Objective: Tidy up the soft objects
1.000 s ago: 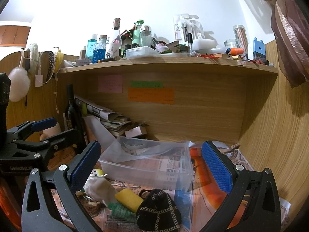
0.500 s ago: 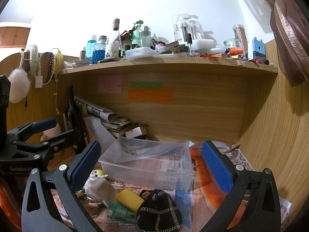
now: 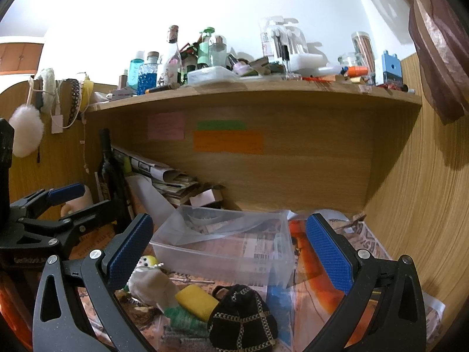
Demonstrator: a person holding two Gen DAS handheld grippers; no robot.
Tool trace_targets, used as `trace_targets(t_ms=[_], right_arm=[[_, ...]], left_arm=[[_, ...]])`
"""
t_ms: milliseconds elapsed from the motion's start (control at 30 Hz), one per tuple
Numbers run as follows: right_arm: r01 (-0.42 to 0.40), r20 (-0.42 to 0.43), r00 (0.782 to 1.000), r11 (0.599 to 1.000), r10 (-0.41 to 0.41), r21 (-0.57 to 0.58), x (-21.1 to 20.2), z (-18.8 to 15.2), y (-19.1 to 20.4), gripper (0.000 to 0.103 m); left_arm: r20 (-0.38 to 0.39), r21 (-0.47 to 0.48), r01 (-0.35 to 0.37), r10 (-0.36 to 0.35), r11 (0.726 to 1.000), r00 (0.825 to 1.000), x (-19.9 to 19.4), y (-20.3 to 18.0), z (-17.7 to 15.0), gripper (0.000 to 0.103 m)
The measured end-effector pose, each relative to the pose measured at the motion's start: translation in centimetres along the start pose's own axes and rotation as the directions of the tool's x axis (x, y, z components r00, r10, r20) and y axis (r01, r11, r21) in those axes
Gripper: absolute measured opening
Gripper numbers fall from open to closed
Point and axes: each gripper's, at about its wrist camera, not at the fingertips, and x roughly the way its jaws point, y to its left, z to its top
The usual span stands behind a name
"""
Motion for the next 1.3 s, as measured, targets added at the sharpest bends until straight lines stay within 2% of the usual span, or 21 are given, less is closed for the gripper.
trace_targets(t_ms=[133, 233, 333, 467, 600, 800, 900, 967, 1033, 1067, 1100, 1200, 1300], right_arm=[[0.015, -0.060, 0.998, 1.000, -0.013, 0.026, 1.1, -1.1, -0.7, 0.103], [-0.008, -0.140, 0.990, 0.997, 0.019, 0.077, 2.3, -2.5, -1.8, 0.103], [-0.022, -0.197, 0.980, 0.994, 0.044, 0.112, 3.0, -3.7, -2.3, 0.103], [-0.009, -0.252, 0.967, 0.995, 0.033, 0.097, 3.6, -5.3, -2.2, 0.103], [0.002, -0.310, 0.950, 0.996, 0.024, 0.086, 4.2, -6.7, -2.3, 0.102], [0.027, -0.397, 0.918, 0.994, 0.016, 0.102, 5.4, -8.6, -3.3, 0.088], [0.029, -0.424, 0.905, 0.991, 0.028, 0.128, 5.9, -9.3, -3.9, 0.085], [0.029, -0.434, 0.900, 0.988, 0.039, 0.149, 6.1, -9.5, -4.2, 0.081], [0.025, -0.446, 0.893, 0.983, 0.061, 0.183, 6.5, -9.6, -4.8, 0.080], [0.026, -0.451, 0.890, 0.981, 0.065, 0.194, 6.6, -9.7, -5.0, 0.077], [0.030, -0.459, 0.886, 0.979, 0.067, 0.200, 6.8, -9.9, -5.2, 0.076], [0.044, -0.486, 0.872, 0.979, 0.059, 0.198, 7.6, -10.4, -5.5, 0.070], [0.055, -0.521, 0.852, 0.979, 0.057, 0.197, 8.5, -11.1, -5.9, 0.062]], left_arm=[[-0.067, 0.000, -0.016, 0.016, 1.000, 0.998, 0.9, 0.8, -1.2, 0.103], [-0.133, -0.010, -0.030, 0.029, 0.999, 0.991, 1.8, 1.7, -2.6, 0.103], [-0.205, -0.023, -0.048, 0.042, 0.999, 0.978, 2.6, 2.6, -4.1, 0.103], [-0.294, -0.045, -0.065, 0.049, 0.997, 0.955, 3.8, 3.7, -6.5, 0.103], [-0.348, -0.058, -0.067, 0.043, 0.996, 0.936, 4.4, 4.3, -8.6, 0.103], [-0.391, -0.057, -0.079, 0.050, 0.995, 0.919, 4.9, 4.6, -10.7, 0.102], [-0.435, -0.066, -0.075, 0.039, 0.995, 0.900, 5.8, 4.9, -11.3, 0.081], [-0.458, -0.085, -0.072, 0.025, 0.994, 0.888, 6.5, 5.2, -11.8, 0.075], [-0.472, -0.105, -0.068, 0.011, 0.992, 0.881, 6.9, 5.5, -12.2, 0.065], [-0.477, -0.112, -0.065, 0.004, 0.992, 0.879, 7.1, 5.6, -12.2, 0.057], [-0.480, -0.117, -0.064, 0.000, 0.991, 0.877, 7.2, 5.8, -12.3, 0.049], [-0.474, -0.130, -0.058, -0.010, 0.990, 0.880, 7.1, 6.0, -12.2, 0.036], [-0.464, -0.132, -0.059, -0.009, 0.990, 0.886, 6.9, 6.3, -11.8, 0.029]])
